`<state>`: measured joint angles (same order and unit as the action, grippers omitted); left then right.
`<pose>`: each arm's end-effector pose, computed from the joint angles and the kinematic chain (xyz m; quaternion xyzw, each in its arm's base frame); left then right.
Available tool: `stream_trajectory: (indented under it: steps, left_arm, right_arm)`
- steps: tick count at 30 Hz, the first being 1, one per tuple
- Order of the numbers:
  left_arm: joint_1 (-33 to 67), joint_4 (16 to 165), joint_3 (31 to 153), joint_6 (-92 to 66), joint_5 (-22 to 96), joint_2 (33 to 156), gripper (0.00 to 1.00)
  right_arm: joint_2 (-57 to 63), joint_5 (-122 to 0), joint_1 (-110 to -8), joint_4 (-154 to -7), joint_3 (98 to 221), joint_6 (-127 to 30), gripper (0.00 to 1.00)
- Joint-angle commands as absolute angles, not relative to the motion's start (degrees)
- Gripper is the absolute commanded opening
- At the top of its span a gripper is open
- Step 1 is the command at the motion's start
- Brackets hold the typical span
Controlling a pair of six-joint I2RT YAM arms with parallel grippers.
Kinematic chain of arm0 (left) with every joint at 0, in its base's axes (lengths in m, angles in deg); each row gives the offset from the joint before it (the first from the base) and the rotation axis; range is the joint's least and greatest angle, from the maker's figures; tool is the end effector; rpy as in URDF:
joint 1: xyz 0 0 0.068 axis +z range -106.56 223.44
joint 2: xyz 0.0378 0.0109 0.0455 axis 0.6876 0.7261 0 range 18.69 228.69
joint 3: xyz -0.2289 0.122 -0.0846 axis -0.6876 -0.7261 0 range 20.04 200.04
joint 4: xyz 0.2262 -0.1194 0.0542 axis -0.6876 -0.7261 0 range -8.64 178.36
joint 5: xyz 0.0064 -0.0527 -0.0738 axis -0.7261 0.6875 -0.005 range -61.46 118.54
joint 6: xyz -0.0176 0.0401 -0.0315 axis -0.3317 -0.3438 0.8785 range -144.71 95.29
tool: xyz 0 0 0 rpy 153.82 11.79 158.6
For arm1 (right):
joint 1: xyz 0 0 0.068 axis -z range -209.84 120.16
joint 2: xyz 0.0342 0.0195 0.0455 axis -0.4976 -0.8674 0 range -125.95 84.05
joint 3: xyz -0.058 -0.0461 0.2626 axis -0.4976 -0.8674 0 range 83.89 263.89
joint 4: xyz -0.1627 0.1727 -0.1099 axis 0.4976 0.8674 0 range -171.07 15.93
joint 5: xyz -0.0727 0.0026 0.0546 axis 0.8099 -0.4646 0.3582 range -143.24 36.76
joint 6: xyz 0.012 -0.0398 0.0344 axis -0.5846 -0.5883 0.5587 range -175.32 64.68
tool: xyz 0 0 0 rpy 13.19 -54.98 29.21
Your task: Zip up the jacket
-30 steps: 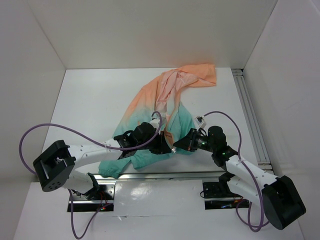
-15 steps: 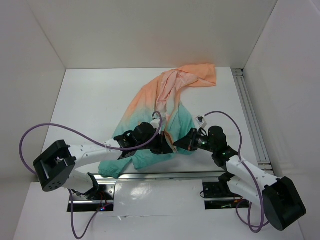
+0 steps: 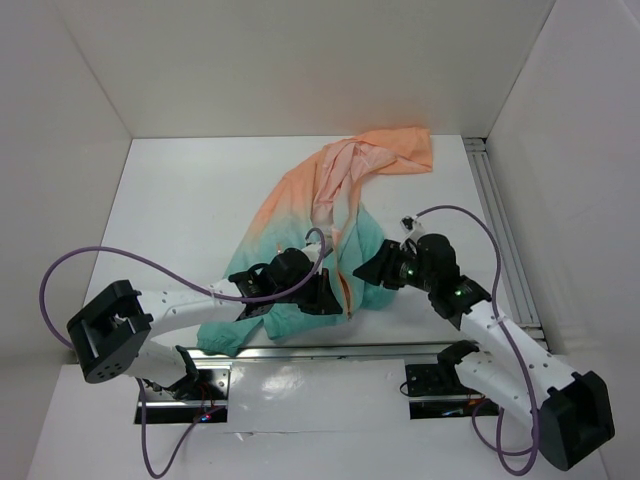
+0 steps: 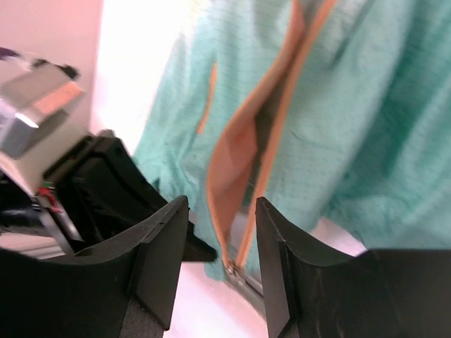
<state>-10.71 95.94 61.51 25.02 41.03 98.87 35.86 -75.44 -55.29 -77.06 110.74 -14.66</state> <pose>0.1676 -0.2450 0.2110 0.0867 0.8630 -0.4431 0.2265 0.1664 0.0941 0.2312 0.0078 0.8356 0.4226 0.3510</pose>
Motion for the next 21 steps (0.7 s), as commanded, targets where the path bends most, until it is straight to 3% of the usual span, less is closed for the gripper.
stream_trajectory:
  steps: [1,7,12,21]
  left_arm:
    - [-11.1,97.0,61.4,25.5,42.7,98.6,0.0]
    - [-11.1,97.5,61.4,25.5,42.7,99.1,0.0]
    - [-11.1,98.0,61.4,25.5,43.8,99.6,0.0]
    - [-11.1,95.3,61.5,23.8,45.1,98.9,0.0]
  right_arm:
    - [37.3,-70.7,-54.9,-62.1,114.7,-17.3,0.5]
    - [44.8,-69.4,-54.9,-51.2,113.5,-9.7,0.5]
    - [56.2,-74.4,-54.9,-52.6,107.8,-7.9,0.46]
    - [52.0,-72.9,-54.9,-46.6,111.6,-21.1,0.44]
